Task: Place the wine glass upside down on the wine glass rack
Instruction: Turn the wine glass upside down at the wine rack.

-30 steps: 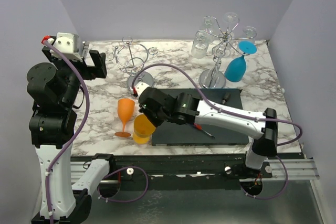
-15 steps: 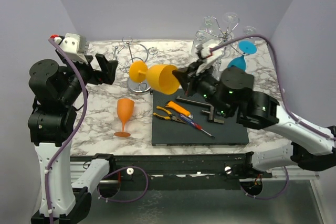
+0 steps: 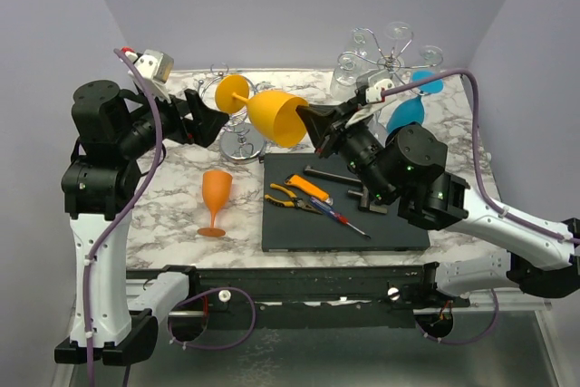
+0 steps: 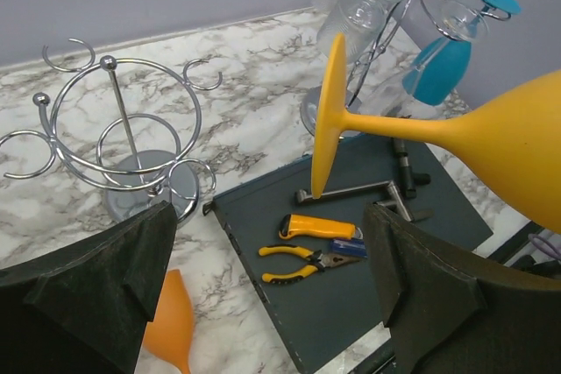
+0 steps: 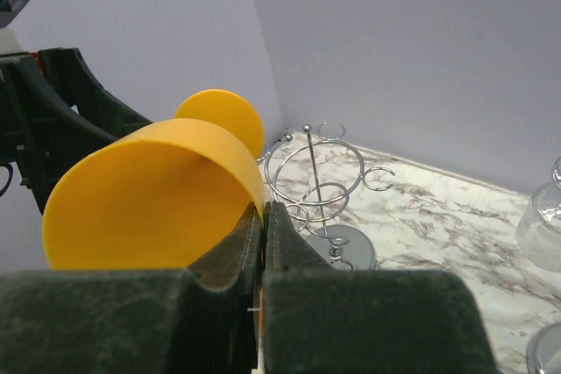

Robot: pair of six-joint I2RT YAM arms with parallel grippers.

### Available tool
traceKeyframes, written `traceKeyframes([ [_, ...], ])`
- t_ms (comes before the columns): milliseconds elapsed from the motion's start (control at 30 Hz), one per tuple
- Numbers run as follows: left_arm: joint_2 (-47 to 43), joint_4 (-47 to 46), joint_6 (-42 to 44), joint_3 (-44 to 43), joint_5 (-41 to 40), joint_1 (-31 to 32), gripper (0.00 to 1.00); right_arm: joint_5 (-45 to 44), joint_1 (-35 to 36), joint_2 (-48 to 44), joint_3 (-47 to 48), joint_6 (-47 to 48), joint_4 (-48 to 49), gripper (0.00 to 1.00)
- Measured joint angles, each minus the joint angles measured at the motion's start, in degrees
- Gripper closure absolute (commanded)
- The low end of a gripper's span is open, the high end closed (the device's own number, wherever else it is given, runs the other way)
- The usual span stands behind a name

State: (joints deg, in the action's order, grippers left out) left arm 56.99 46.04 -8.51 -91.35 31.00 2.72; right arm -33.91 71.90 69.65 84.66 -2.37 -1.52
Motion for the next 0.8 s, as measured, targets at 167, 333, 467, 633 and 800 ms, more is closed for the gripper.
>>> traceKeyframes([
  [167,0.4,-0.2,0.2,0.1,2.4,0.0,0.26,1.1,0.0,0.0,-1.3,-0.6,2.2,0.99],
  [333,-0.2,-2.6,1.7,1.3,4.6,0.0,0.56,2.8,0.0,0.0,-1.6,-1.7,3.1,0.99],
  [467,-0.5,-3.7,3.6,1.8,5.7,0.0,0.63,4.1,0.0,-0.2,-3.3,-3.1,4.3,0.99],
  [633,-0.5,-4.6,5.6,1.8,6.1,0.0,0.88,5.9,0.0,-0.3,-5.0,-4.4,4.4,0.99],
  [800,-0.9,-5.8,8.0,1.8,6.5,-0.2,1.00,6.2,-0.3,-0.5,-6.2,-5.5,3.8,0.74],
])
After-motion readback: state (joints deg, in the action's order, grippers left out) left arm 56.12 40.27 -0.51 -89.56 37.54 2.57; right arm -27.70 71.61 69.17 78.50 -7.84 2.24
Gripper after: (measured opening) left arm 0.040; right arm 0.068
